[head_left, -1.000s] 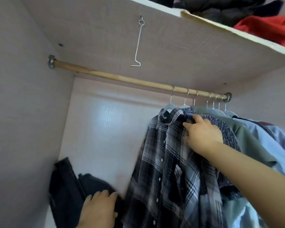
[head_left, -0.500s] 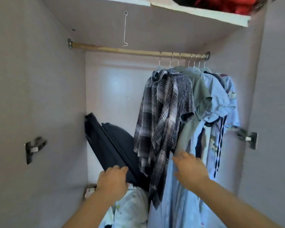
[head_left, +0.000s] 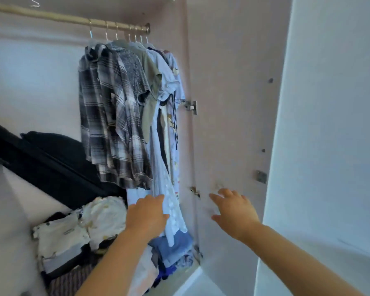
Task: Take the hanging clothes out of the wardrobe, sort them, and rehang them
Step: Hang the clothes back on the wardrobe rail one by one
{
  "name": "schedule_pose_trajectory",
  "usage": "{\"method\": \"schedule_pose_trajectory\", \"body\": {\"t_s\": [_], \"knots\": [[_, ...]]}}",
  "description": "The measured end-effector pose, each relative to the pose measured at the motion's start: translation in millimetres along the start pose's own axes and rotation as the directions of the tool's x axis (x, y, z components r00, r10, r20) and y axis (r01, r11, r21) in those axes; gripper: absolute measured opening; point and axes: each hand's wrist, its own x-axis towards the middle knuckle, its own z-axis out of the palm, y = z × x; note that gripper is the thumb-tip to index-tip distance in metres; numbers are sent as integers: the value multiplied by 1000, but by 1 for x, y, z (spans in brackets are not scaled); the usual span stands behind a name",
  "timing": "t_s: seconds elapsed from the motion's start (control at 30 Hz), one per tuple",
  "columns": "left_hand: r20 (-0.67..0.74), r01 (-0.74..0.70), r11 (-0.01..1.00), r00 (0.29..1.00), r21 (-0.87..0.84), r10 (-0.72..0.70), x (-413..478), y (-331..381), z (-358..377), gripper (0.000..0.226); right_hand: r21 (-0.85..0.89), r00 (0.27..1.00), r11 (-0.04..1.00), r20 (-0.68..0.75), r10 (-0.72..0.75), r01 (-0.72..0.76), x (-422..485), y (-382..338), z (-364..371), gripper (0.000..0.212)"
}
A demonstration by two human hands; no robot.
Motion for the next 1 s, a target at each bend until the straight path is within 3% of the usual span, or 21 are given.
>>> {"method": "schedule_pose_trajectory", "body": {"t_s": [0.2,0.37,0.47,0.63,0.8,1.0], "knots": [[51,-336,941,940,-44,338,-90,96,31,51,27,947,949,80,310,-313,-185,52,1,57],[82,-620,783,779,-56,622,-178,206,44,49,-4,785,788,77,614,-616,-349,97,-20,56],[74,-773,629,625,-79,777,-247,280,45,47,-37,640,642,55,766,-766,-455,111,-34,57],[31,-943,312,311,-117,950,-395,388,36,53,-66,345,344,5,939,-937,-651,99,-60,58],[69,-991,16,7,-131,998,-586,452,28,47,-17,21,21,-6,1000,-1000,-851,33,-81,56],[57,-933,-323,-335,-161,940,-821,474,17,53,16,-332,-331,-31,943,-943,-1052,-74,-93,53]]}}
